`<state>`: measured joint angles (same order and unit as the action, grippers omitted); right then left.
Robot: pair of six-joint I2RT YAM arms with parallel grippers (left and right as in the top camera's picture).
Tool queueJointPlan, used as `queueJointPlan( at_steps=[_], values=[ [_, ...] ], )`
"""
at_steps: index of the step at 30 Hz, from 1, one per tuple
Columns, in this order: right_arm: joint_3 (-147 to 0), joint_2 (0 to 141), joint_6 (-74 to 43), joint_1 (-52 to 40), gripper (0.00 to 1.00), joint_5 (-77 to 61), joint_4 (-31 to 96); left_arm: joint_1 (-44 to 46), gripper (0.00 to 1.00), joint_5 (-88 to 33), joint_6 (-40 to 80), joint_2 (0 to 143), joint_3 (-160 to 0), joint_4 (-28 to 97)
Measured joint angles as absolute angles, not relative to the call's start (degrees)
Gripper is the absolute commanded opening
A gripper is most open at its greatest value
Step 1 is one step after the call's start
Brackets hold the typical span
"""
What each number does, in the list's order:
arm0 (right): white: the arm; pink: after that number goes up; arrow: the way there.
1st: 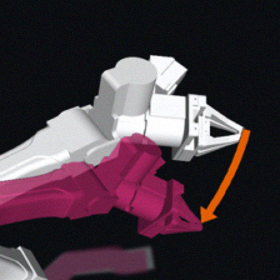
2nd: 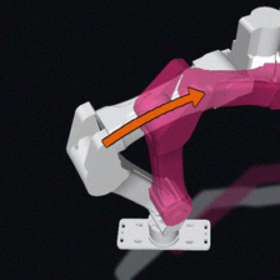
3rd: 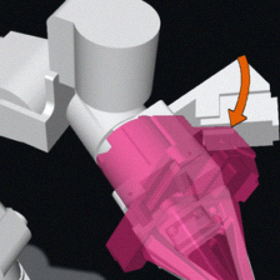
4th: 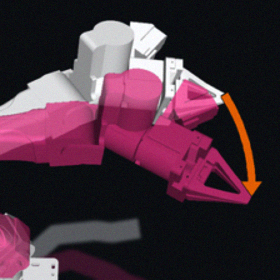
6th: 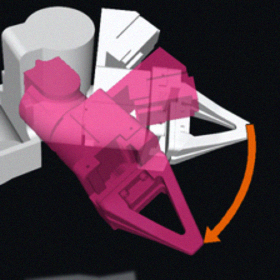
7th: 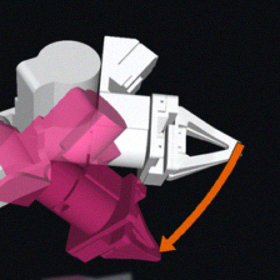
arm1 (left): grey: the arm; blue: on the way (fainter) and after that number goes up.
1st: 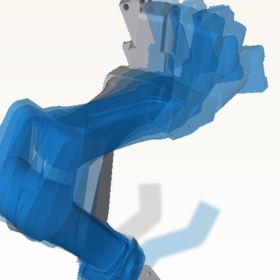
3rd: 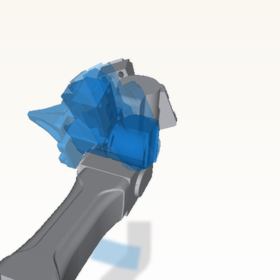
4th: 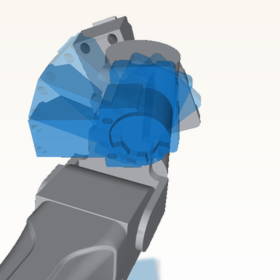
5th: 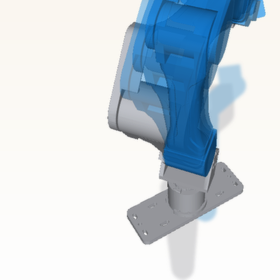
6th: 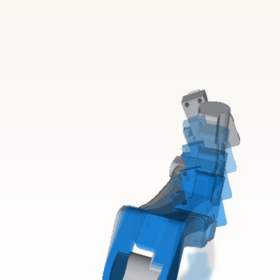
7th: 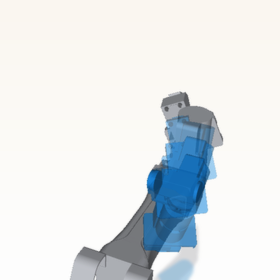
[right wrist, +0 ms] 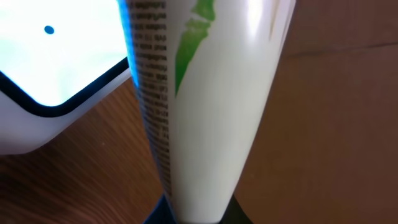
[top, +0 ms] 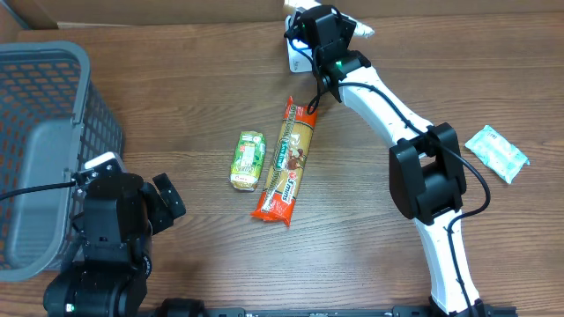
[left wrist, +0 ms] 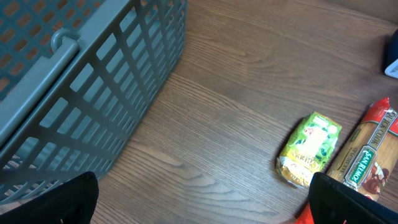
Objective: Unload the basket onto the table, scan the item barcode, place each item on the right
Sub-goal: 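Lift the white tube and hold it in front of the scanner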
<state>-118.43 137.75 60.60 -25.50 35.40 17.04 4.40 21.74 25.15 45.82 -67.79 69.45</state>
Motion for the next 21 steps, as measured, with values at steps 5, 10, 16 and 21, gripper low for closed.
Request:
queueJointPlan(
  at_steps=[5,10,16,21],
  values=[
    [-118.43,137.75,60.66,-25.50,0.04,35.40,18.22,4.40,0.99,21.74,25.15,45.82,-67.79,69.47],
    [-118.43,137.75,60.66,-25.50,0.04,35.33,18.11,4.40,1.00,21.74,25.17,45.82,-67.79,69.45],
    [-118.43,137.75,60.64,-25.10,0.04,33.19,17.98,4.40,1.00,21.74,25.15,45.82,-67.79,69.47],
    [-118.43,137.75,60.69,-24.05,0.04,32.05,17.41,4.40,1.00,21.74,25.17,45.82,-67.79,69.45]
  ],
)
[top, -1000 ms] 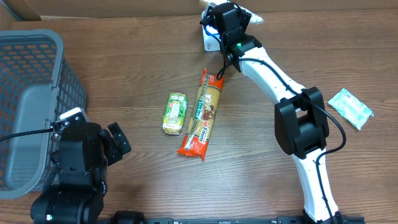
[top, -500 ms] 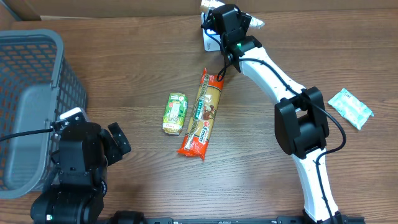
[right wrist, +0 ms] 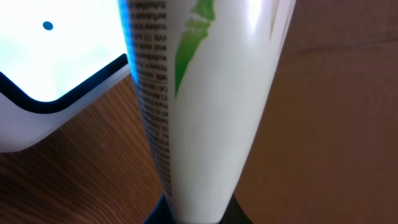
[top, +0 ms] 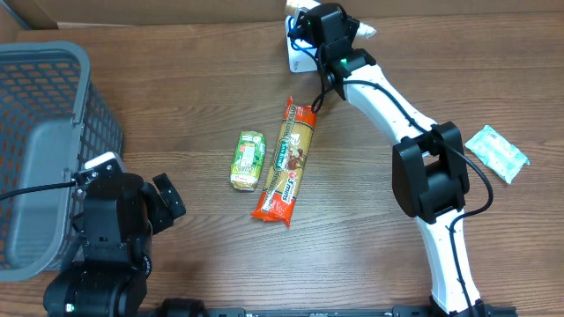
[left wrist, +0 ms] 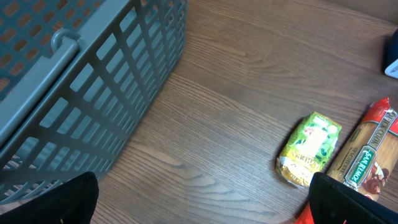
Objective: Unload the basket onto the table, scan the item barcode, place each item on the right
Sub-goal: 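Lift the white tube and hold it in front of the scanner, then carry the white tube to the right table edge and release it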
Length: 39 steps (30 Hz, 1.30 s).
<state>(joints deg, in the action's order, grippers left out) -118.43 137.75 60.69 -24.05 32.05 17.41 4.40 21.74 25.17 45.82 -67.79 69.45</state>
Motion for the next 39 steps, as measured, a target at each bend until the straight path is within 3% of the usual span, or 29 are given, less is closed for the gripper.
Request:
queueJointPlan(
  at_steps=[7,10,18,23,27,31,39],
  values=[
    [-118.43,137.75,55.33,-24.16,0.04,31.68,18.70,4.40,1.00,21.71,25.15,45.82,-67.79,69.45],
    [-118.34,136.79,49.32,-24.91,0.04,29.19,26.06,4.40,1.00,21.74,25.15,45.82,-67.79,69.45],
    [-117.40,118.32,24.40,-23.59,0.04,4.01,50.59,4.40,1.00,21.71,25.17,45.80,-67.79,69.45],
    [-118.87,103.09,3.51,-12.21,0.04,-6.07,63.86,4.40,1.00,21.74,25.15,45.80,-67.79,69.45],
    [-119.48,101.14,-12.12,0.54,0.04,-6.46,71.18,4.40,1.00,21.71,25.15,45.80,-67.79,69.47],
    [-113.73,104.16,-24.36,9.45,0.04,-6.57,70.17,4.40,1.00,21.74,25.15,45.82,-67.79,69.47],
    [-92.88,107.42,-38.37,18.06,0.04,-7.03,51.53,4.40,1.00,21.74,25.17,45.82,-67.79,69.47]
  ],
)
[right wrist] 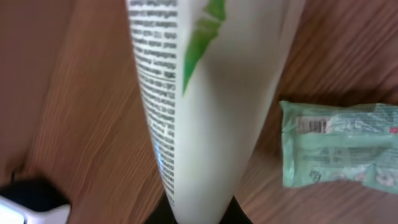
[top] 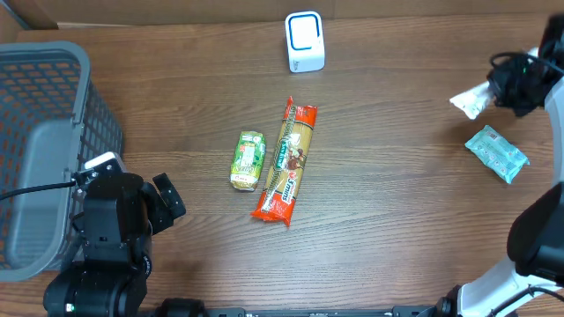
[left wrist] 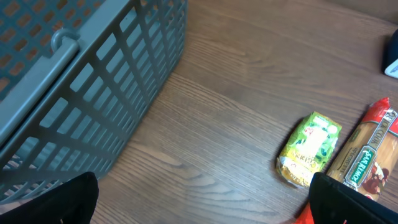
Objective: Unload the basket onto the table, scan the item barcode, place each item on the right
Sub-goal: 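Carry the white tube to the right table edge and release it, then move the right gripper over the red-and-tan spaghetti packet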
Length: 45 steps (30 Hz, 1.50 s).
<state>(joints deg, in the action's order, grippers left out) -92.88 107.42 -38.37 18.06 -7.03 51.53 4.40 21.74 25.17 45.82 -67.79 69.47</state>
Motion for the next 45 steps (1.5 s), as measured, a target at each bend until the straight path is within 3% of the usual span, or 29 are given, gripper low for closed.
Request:
queueJointPlan(
  at_steps=[9,14,19,30,35,45],
  values=[
    [-77.08,107.44,-40.99,19.03,0.04,-5.04,34.20,4.40,1.00,21.74,25.17,45.80,-67.79,69.47],
    [-73.03,107.44,-41.78,19.03,0.22,-2.87,35.81,4.40,0.99,21.71,25.17,45.82,-67.79,69.47],
    [-73.21,107.37,-39.70,19.03,0.47,-2.11,37.45,4.40,1.00,21.71,25.17,45.82,-67.79,69.47],
    [-90.63,105.08,-28.14,17.78,0.61,-9.13,55.92,4.40,0.99,21.71,25.15,45.82,-67.79,69.47],
    [-96.07,100.95,-24.49,11.73,0.70,-16.64,55.53,4.40,1.00,21.74,25.15,45.82,-67.79,69.47],
    [-95.96,107.85,-22.87,-14.22,0.71,-20.62,53.43,4.40,1.00,21.74,25.15,45.82,-67.79,69.47]
  ],
)
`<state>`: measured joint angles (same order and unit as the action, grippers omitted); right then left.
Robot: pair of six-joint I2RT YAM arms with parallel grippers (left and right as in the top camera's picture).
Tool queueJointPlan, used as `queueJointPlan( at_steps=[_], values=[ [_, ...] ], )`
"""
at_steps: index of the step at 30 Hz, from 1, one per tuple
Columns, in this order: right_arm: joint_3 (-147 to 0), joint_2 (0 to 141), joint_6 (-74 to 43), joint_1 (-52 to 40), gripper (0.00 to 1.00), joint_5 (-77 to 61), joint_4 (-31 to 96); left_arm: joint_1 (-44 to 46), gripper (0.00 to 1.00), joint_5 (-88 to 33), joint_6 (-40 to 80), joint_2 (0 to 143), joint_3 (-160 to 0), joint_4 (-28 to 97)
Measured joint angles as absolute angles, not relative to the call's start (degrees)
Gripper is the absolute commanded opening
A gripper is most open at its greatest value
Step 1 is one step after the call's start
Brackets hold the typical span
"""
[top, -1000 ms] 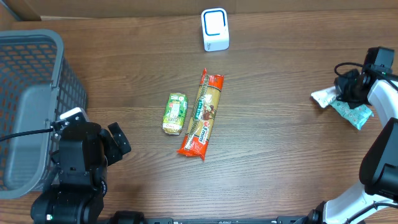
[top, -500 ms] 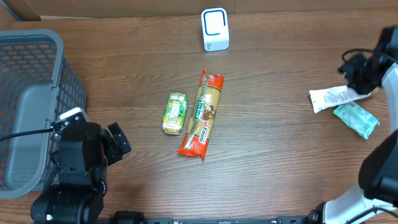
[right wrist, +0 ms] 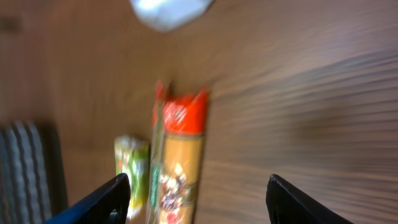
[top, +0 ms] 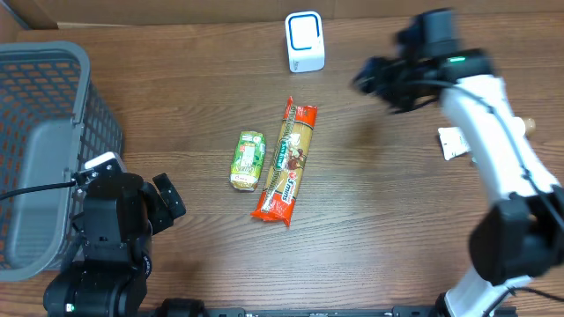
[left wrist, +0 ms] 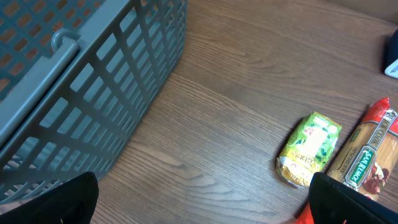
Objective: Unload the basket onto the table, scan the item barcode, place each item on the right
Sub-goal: 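Move the right gripper over the red-and-tan spaghetti packet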
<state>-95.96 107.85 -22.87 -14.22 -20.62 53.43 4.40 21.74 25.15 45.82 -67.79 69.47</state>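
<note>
The white scanner (top: 305, 41) stands at the back of the table and shows as a white blur (right wrist: 171, 9) in the right wrist view. A white tube (top: 452, 141) lies at the right, mostly hidden under my right arm. My right gripper (top: 366, 77) (right wrist: 196, 199) hangs open and empty right of the scanner, looking down at the orange pasta packet (top: 286, 161) (right wrist: 180, 168). A small green packet (top: 248, 160) (left wrist: 311, 149) lies beside the pasta. My left gripper (top: 167, 207) (left wrist: 202, 205) rests open near the basket.
A grey plastic basket (top: 44, 150) (left wrist: 81, 74) fills the left side. The pasta packet's end (left wrist: 367, 162) reaches into the left wrist view. The right arm (top: 493, 150) spans the right part of the table.
My right gripper held the white tube at the far right by a green wipes packet. Now it is open and empty, further left near the scanner, and the tube lies on the table.
My right gripper held the white tube against the scanner at the first two moments. Then it had the tube at the far right edge by the green wipes packet. Now the tube lies there and the open gripper is back over the middle. The left arm never moved.
</note>
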Motion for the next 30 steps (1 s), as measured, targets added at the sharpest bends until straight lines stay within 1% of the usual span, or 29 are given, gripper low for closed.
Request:
queueJointPlan(
  at_steps=[2,6,9,13,17,24,27,30],
  values=[
    [-95.83,110.30,-22.83,-19.00,0.77,-19.90,52.23,4.40,0.99,21.74,25.15,45.82,-67.79,69.47],
    [-95.81,115.68,-22.65,-28.05,0.78,-16.16,48.14,4.40,1.00,21.71,25.15,45.82,-67.79,69.47],
    [-97.34,119.85,-22.61,-34.15,0.79,-11.07,50.87,4.40,1.00,21.71,25.15,45.82,-67.79,69.47],
    [-104.40,125.69,-22.50,-40.07,0.79,-2.11,57.28,4.40,1.00,21.74,25.15,45.82,-67.79,69.47],
    [-108.95,127.92,-22.46,-42.96,0.78,4.03,58.92,4.40,1.00,21.74,25.15,45.82,-67.79,69.45],
    [-109.82,131.07,-22.96,-43.44,0.73,8.47,60.25,4.40,1.00,21.74,25.17,45.82,-67.79,69.45],
    [-109.82,133.01,-23.20,-43.48,0.66,9.78,60.71,4.40,1.00,21.74,25.15,45.82,-67.79,69.47],
    [-109.86,133.23,-23.64,-43.55,0.65,11.35,60.12,4.40,0.99,21.74,25.17,45.82,-67.79,69.47]
  ],
)
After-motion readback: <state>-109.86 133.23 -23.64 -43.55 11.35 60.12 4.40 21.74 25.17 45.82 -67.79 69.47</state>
